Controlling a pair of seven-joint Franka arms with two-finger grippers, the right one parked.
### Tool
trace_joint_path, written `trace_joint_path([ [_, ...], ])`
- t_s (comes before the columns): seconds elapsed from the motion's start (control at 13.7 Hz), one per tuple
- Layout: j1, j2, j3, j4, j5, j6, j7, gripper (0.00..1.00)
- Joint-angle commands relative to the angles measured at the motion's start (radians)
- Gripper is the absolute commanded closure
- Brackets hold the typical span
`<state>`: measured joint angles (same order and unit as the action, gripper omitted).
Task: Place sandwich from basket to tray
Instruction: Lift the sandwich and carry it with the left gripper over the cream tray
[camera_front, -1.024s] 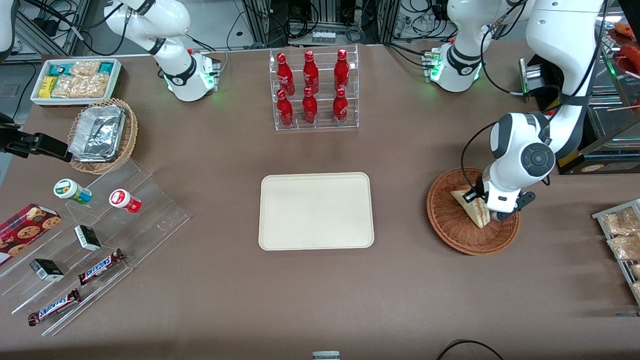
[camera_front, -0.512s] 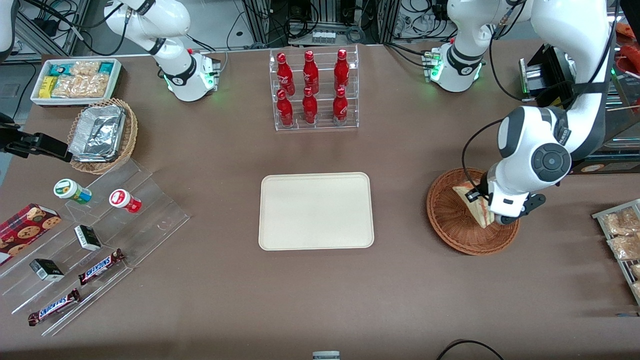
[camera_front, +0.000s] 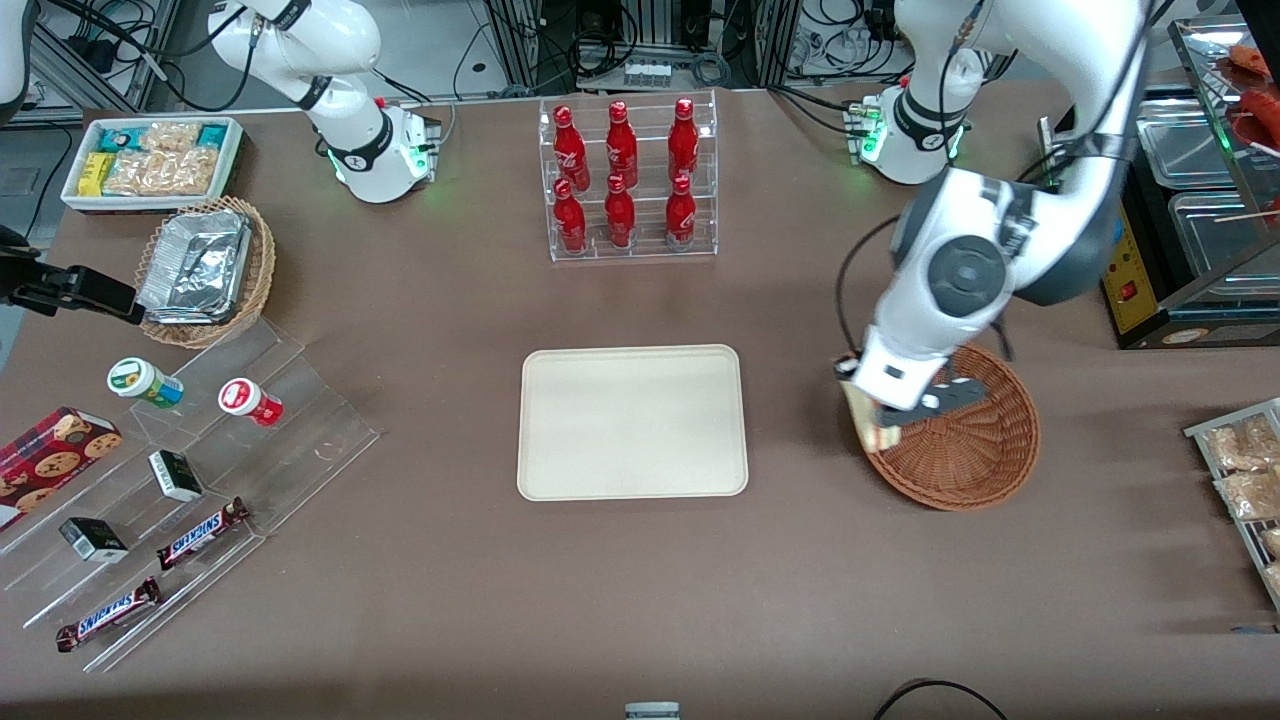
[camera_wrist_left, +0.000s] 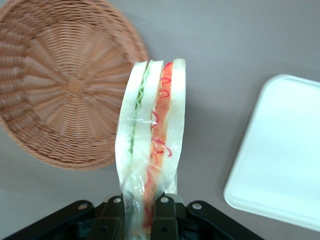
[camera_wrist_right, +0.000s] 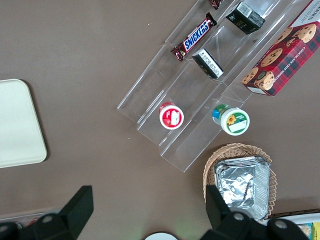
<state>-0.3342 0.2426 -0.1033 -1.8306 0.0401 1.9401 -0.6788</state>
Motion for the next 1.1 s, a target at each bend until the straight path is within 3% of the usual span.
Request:
trace_joint_path([
  [0.0,-0.068,0.064,0.005,0.088,-0.008,-0.026,0.049,1.0],
  [0.37,-0.152,0.164,0.004,0.186,-0.083,-0.018,0.134,1.0],
  [1.02,-0.296,0.426,0.007,0.396,-0.077,0.065,0.019,1.0],
])
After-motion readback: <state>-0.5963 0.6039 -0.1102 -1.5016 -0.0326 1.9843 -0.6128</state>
